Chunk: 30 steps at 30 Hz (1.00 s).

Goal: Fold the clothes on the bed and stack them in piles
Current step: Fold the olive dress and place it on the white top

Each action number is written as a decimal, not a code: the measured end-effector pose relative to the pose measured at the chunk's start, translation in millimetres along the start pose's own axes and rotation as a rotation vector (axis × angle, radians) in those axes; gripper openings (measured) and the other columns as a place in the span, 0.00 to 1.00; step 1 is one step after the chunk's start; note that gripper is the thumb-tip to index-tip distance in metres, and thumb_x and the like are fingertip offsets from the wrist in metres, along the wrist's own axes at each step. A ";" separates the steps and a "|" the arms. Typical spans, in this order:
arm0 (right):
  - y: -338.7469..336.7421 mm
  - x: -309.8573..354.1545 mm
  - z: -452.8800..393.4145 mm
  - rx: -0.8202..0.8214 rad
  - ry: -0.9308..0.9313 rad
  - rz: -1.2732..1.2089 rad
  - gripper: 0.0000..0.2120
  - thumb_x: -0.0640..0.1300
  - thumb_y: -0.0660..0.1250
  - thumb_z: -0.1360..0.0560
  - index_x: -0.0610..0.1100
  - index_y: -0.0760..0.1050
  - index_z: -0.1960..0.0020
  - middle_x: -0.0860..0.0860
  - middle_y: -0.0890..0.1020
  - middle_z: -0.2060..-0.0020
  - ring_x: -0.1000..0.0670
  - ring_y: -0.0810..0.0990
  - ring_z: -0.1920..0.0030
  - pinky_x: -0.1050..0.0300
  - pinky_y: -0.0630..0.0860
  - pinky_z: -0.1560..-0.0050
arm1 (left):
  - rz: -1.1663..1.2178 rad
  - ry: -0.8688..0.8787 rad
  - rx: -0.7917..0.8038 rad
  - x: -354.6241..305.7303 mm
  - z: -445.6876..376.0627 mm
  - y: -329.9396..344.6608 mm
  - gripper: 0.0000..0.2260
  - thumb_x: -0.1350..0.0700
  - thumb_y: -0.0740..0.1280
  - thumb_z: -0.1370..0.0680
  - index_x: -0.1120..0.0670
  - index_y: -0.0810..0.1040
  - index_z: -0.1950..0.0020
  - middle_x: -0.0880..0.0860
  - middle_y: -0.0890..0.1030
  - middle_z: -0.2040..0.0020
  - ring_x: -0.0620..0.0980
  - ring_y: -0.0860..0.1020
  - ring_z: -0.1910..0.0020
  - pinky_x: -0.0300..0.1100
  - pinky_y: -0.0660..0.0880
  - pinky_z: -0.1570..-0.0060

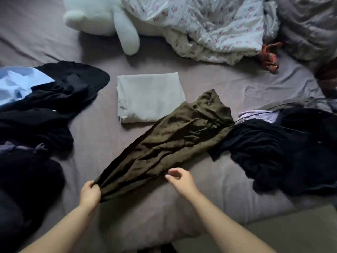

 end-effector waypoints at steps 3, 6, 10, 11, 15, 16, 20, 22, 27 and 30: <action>-35.1 -16.6 -16.8 -0.166 0.101 0.037 0.24 0.46 0.71 0.26 0.37 0.70 0.34 0.43 0.77 0.39 0.49 0.78 0.47 0.59 0.72 0.43 | -0.027 -0.027 0.021 22.7 -17.4 -11.8 0.08 0.66 0.58 0.22 0.64 0.76 0.52 0.63 0.79 0.53 0.59 0.75 0.55 0.49 0.72 0.53; -56.6 -34.2 -43.5 -0.237 0.210 -0.019 0.40 0.54 0.72 0.28 0.39 0.58 0.25 0.43 0.69 0.31 0.44 0.72 0.34 0.53 0.68 0.33 | -0.068 -0.011 0.091 42.3 -33.6 -3.6 0.05 0.60 0.66 0.22 0.62 0.77 0.52 0.65 0.81 0.51 0.62 0.79 0.54 0.56 0.76 0.48; -57.3 -42.4 -73.8 -0.299 0.418 -0.625 0.39 0.53 0.71 0.27 0.41 0.56 0.24 0.43 0.68 0.29 0.44 0.69 0.31 0.50 0.70 0.34 | -0.074 0.057 0.130 28.4 -15.8 8.0 0.05 0.62 0.66 0.22 0.62 0.79 0.48 0.61 0.81 0.50 0.59 0.79 0.51 0.51 0.74 0.47; -57.0 -36.8 -83.1 -0.298 0.435 -0.712 0.32 0.51 0.69 0.24 0.41 0.61 0.26 0.43 0.70 0.30 0.45 0.70 0.31 0.53 0.71 0.36 | -0.081 0.062 0.131 26.3 -13.8 10.9 0.06 0.62 0.65 0.22 0.63 0.79 0.47 0.61 0.81 0.50 0.57 0.78 0.52 0.48 0.73 0.49; -60.4 -24.2 -111.3 -0.374 0.411 -0.664 0.08 0.41 0.64 0.21 0.42 0.72 0.43 0.47 0.78 0.56 0.52 0.76 0.64 0.68 0.70 0.79 | -0.182 0.047 0.076 24.0 -9.9 12.7 0.16 0.59 0.69 0.24 0.61 0.76 0.38 0.60 0.78 0.40 0.58 0.76 0.43 0.45 0.71 0.43; -57.7 -22.5 -115.0 -0.383 0.394 -0.601 0.06 0.39 0.63 0.22 0.42 0.72 0.46 0.48 0.75 0.60 0.52 0.73 0.67 0.69 0.68 0.81 | -0.251 0.066 0.035 19.1 -6.2 10.3 0.19 0.57 0.69 0.24 0.59 0.73 0.34 0.60 0.74 0.36 0.59 0.74 0.39 0.46 0.69 0.40; -34.0 5.5 -84.1 -0.397 0.161 0.042 0.09 0.39 0.63 0.25 0.35 0.76 0.47 0.40 0.79 0.50 0.39 0.78 0.48 0.56 0.74 0.54 | -0.386 0.324 -0.047 -19.3 19.4 20.5 0.20 0.55 0.68 0.25 0.55 0.73 0.33 0.59 0.71 0.36 0.59 0.68 0.34 0.50 0.65 0.34; 9.6 13.8 -47.4 -0.208 0.011 0.271 0.07 0.41 0.64 0.25 0.37 0.76 0.51 0.38 0.80 0.49 0.39 0.77 0.44 0.54 0.71 0.48 | -0.364 0.484 -0.004 -43.7 35.8 38.9 0.16 0.55 0.67 0.24 0.55 0.75 0.36 0.56 0.73 0.38 0.57 0.69 0.36 0.50 0.65 0.35; 96.5 -31.9 29.5 0.138 -0.018 0.458 0.05 0.42 0.64 0.24 0.41 0.76 0.51 0.42 0.81 0.47 0.42 0.77 0.43 0.56 0.71 0.47 | -0.358 0.792 0.167 -93.2 66.3 88.7 0.10 0.54 0.65 0.22 0.54 0.80 0.43 0.51 0.77 0.43 0.52 0.74 0.41 0.50 0.71 0.40; 124.9 -56.2 60.0 0.307 0.019 0.508 0.14 0.45 0.63 0.23 0.41 0.76 0.40 0.43 0.79 0.41 0.43 0.76 0.39 0.58 0.70 0.44 | -0.508 0.873 0.309 -98.1 77.6 123.5 0.13 0.52 0.64 0.22 0.51 0.79 0.39 0.50 0.78 0.40 0.52 0.74 0.39 0.48 0.71 0.40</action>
Point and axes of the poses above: each hand's wrist, its own z-axis away from the middle knuckle, its own y-axis out of the palm, x = y × z, the point moved 7 cm from there along -z, towards the middle knuckle
